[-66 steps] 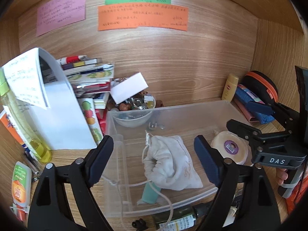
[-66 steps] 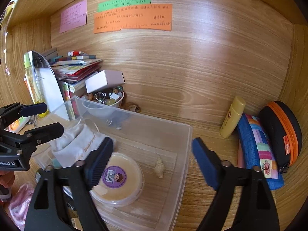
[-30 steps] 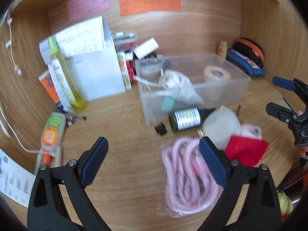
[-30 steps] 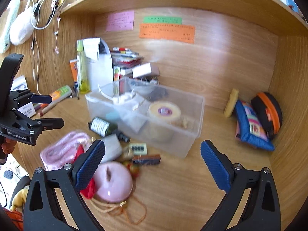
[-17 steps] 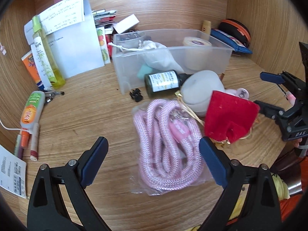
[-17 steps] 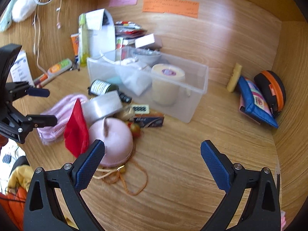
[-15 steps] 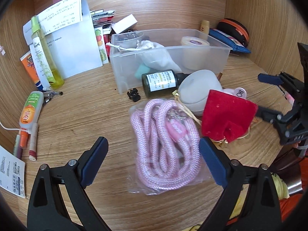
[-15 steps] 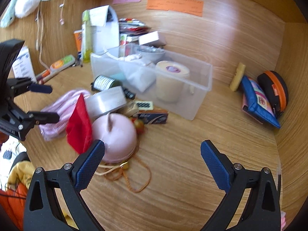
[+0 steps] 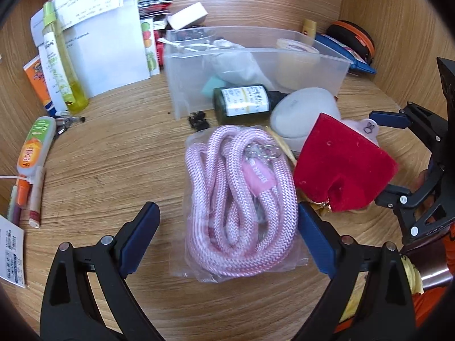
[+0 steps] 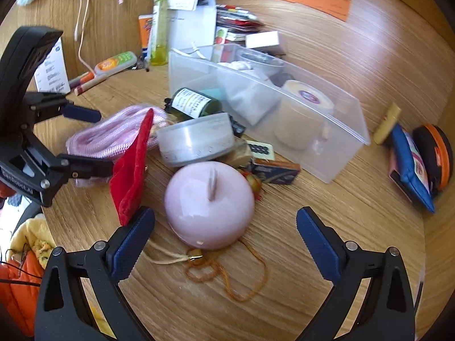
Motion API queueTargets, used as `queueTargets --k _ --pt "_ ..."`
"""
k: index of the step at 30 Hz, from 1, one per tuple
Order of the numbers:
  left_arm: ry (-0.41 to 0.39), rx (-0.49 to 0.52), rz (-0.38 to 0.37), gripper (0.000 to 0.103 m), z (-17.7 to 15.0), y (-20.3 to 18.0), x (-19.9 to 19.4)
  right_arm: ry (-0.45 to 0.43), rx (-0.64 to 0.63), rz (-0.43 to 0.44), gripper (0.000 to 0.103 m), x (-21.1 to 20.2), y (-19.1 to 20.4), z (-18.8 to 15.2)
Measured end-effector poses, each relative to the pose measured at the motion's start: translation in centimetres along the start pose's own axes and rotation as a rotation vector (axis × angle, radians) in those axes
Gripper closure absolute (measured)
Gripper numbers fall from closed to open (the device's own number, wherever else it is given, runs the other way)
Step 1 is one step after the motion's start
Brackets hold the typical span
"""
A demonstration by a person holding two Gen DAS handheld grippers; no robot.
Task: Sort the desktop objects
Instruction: 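Grasp the bagged pink rope with the left tool while the right tool grasps the pink ceramic box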
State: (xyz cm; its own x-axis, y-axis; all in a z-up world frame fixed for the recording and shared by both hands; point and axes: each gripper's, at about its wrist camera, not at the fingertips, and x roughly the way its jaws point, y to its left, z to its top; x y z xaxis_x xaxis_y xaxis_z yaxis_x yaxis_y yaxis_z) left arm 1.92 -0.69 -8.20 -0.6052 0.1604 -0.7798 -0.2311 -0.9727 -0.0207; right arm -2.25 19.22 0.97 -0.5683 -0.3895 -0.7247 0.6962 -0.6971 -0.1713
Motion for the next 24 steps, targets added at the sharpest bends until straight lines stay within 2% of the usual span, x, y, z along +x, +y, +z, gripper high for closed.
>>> queueTargets --k 4,6,11,13,19,21,23,24 --pt "0.011 -0.034 -0.004 0.007 0.0 1.1 0.1 0.017 -0.017 0.011 0.008 0.9 0.1 0.6" --pt "0.019 -0.042 -0.010 0.007 0.2 1.1 0.3 0.030 -0.009 0.034 0.021 1.2 -0.1 0.8" --pt "0.038 -0.018 -0.006 0.007 1.0 0.3 1.4 0.052 0.039 0.099 0.031 1.8 -0.9 0.7" --pt "0.046 -0.004 0.007 0.007 1.4 0.1 2.0 0.050 0.047 0.113 0.042 1.8 -1.1 0.6" --pt "0.033 -0.021 0.033 0.007 2.5 0.6 3.0 0.048 0.069 0.108 0.043 1.4 -1.9 0.1" --pt "0.026 -0.018 0.033 0.016 2.5 0.7 2.8 0.046 0.091 0.112 0.043 1.3 -2.5 0.0" --pt "0.005 -0.010 0.034 0.035 2.3 0.8 2.3 0.035 0.113 0.111 0.043 1.1 -3.1 0.0" --pt "0.004 -0.014 0.037 0.036 2.3 0.9 2.2 0.029 0.128 0.112 0.043 0.9 -3.5 -0.1"
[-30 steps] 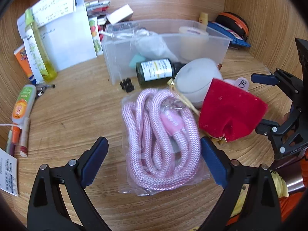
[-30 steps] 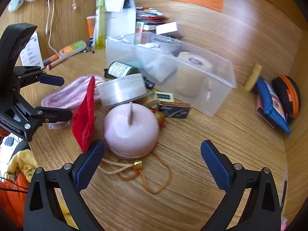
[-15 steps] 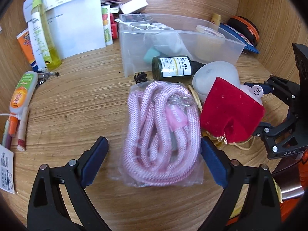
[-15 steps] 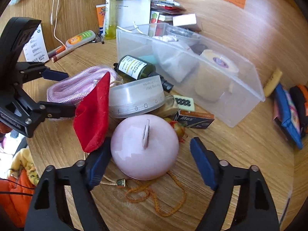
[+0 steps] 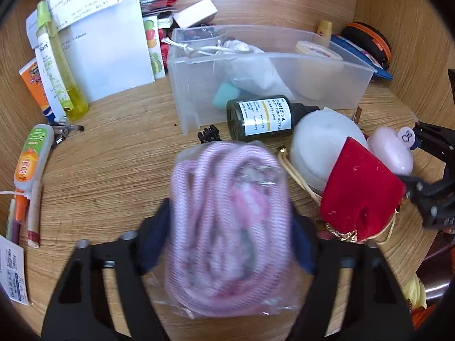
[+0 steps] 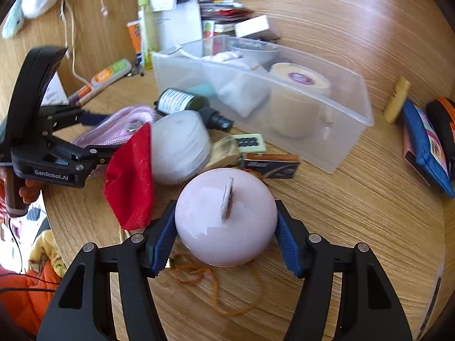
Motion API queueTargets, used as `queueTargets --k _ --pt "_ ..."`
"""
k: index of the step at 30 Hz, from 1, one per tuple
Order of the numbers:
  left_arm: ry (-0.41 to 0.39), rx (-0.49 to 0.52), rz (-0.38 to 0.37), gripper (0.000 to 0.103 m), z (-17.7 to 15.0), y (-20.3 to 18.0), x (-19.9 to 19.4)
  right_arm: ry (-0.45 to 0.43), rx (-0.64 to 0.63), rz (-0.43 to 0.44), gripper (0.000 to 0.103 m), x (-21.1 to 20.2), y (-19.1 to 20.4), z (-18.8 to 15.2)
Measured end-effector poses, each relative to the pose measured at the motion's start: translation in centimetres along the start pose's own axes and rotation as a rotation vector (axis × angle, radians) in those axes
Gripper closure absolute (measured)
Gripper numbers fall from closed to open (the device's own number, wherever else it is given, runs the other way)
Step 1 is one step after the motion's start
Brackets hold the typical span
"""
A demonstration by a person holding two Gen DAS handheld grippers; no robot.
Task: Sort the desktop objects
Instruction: 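Grasp the bagged pink rope with the left tool while the right tool grasps the pink ceramic box, then carry the rope bag and the pink ceramic box over the clear bin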
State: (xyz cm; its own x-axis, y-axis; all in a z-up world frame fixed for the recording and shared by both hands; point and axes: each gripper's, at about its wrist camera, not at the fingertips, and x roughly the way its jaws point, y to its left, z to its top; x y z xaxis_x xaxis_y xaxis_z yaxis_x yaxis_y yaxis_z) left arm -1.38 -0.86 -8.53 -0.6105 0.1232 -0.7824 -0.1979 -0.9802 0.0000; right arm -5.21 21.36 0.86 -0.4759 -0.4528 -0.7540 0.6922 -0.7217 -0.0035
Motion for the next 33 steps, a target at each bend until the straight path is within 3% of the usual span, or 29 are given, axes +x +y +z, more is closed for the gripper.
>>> queueTargets --k 5,16,33 --pt "-0.022 -0.017 0.023 0.042 -0.4 0.8 -0.5 -0.033 0.047 -0.006 0.043 -1.1 -1.2 0.2" --pt "-0.103 -0.105 0.025 0.045 -0.3 2.6 -3.2 -0.120 0.096 -0.029 0.043 -3.9 -3.0 0.9" --pt "-0.271 -0.131 0.016 0.045 4.3 2.9 -6.9 -0.223 0.116 -0.065 0.043 -5.9 -5.3 4.6"
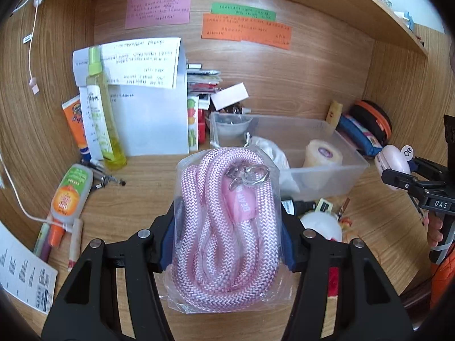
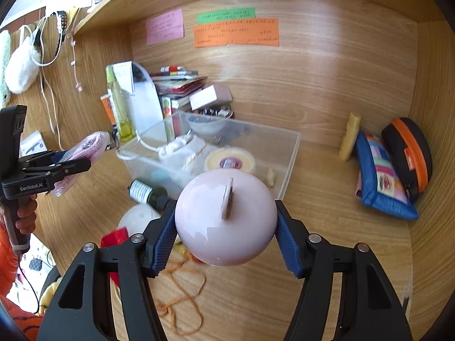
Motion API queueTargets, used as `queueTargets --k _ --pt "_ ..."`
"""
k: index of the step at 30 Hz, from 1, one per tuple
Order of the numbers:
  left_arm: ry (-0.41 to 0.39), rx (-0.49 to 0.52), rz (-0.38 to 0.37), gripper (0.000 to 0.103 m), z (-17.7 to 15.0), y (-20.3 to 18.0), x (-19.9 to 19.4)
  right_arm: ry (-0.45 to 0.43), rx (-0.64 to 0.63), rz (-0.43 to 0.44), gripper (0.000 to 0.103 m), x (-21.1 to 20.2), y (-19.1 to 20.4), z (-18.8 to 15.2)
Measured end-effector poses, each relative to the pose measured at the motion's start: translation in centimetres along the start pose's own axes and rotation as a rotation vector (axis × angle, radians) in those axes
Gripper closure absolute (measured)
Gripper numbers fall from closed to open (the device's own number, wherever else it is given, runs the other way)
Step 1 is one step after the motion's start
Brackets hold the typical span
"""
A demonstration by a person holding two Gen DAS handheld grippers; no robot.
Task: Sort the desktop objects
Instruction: 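Carry the rope bag and the pink ceramic box over the clear bin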
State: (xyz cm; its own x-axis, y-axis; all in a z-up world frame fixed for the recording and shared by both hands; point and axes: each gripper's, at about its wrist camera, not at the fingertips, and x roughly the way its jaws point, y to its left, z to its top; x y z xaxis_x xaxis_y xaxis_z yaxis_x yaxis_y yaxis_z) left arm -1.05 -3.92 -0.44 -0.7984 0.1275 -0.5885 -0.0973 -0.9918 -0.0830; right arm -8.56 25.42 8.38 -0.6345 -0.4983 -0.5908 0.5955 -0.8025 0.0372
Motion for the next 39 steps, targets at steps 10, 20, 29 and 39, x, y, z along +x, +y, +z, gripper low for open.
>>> queueTargets --k 10,20,29,39 --pt "-0.036 0.001 -0.007 0.045 3.3 -0.1 1.9 -0.010 0.016 -0.017 0.043 2.8 -1.5 3.1" --pt "-0.043 0.002 -0.039 0.045 7.4 -0.9 6.0 0.008 0.037 -0.032 0.043 7.1 -2.3 6.7" --pt "0.019 -0.042 -0.060 0.045 8.9 -1.0 11.3 0.038 0.085 -0.118 0.043 10.6 -3.9 8.3" --pt "0.077 0.013 -0.088 0.045 7.1 -2.1 13.8 0.081 0.148 -0.096 0.043 13.3 -4.9 7.1"
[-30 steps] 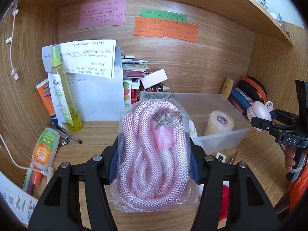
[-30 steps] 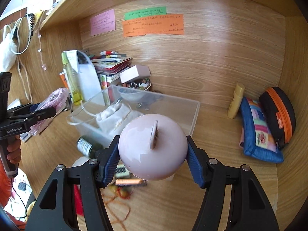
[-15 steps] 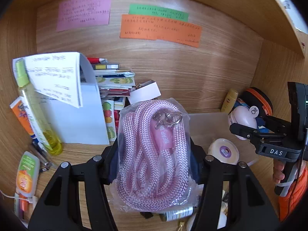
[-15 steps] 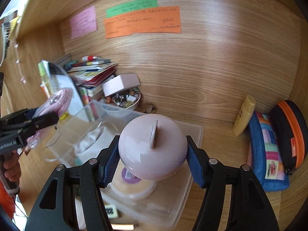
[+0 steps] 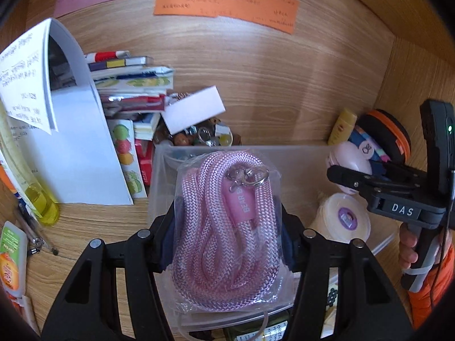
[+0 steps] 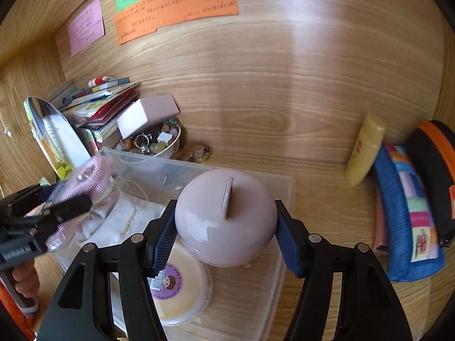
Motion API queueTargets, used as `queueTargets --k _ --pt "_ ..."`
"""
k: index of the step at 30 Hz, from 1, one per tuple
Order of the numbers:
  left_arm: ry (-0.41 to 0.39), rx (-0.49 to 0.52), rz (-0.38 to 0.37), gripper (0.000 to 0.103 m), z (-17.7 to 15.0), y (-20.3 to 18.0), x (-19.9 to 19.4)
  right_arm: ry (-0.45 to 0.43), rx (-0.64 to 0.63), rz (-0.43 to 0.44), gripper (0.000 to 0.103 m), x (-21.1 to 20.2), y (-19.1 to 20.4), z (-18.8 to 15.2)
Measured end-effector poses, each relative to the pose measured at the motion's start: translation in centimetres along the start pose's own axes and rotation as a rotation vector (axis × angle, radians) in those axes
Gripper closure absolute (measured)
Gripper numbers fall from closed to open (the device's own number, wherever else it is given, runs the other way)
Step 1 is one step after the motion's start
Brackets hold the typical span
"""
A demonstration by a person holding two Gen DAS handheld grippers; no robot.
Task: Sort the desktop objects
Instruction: 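Carry the rope bag and the pink ceramic box over the clear bin, then open the right tool to drop the pink box into the bin while the left tool releases the rope bag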
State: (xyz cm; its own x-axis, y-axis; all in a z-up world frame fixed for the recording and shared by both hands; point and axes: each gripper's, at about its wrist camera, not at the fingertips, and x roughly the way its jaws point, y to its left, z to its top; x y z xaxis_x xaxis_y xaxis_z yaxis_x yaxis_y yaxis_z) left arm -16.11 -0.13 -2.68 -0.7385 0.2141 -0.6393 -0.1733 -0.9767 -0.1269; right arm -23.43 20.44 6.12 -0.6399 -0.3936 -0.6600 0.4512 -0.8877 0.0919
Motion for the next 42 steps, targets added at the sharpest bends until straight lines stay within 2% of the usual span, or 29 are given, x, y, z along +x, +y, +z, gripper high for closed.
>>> queueTargets --k 8,13,18,24,31,37,42 --pt "0.012 0.030 0.032 0.045 -0.5 -1.0 0.7 -0.021 -0.026 -0.059 0.043 -0.1 0.7 -0.7" --pt "0.007 0.065 0.056 0.045 -0.7 -1.7 0.9 -0.030 -0.100 -0.128 0.043 0.1 1.9 -1.2" --pt "0.023 0.098 0.061 0.043 -1.0 -2.1 1.4 -0.025 -0.084 -0.103 0.043 0.0 1.5 -1.4" --pt "0.023 0.113 0.074 0.042 -1.1 -2.4 1.5 -0.043 -0.089 -0.120 0.041 0.0 1.8 -1.7" --pt "0.015 0.129 0.075 0.027 -1.2 -3.1 1.3 -0.055 -0.103 -0.132 0.038 -0.2 2.2 -1.8" --pt "-0.040 0.095 0.059 0.023 -0.8 -2.2 -0.9 -0.088 -0.111 -0.133 0.021 -0.7 2.6 -2.0" --pt "-0.083 0.072 0.051 0.016 -0.3 -1.8 -2.2 -0.105 -0.120 -0.137 0.020 -1.0 2.9 -2.1"
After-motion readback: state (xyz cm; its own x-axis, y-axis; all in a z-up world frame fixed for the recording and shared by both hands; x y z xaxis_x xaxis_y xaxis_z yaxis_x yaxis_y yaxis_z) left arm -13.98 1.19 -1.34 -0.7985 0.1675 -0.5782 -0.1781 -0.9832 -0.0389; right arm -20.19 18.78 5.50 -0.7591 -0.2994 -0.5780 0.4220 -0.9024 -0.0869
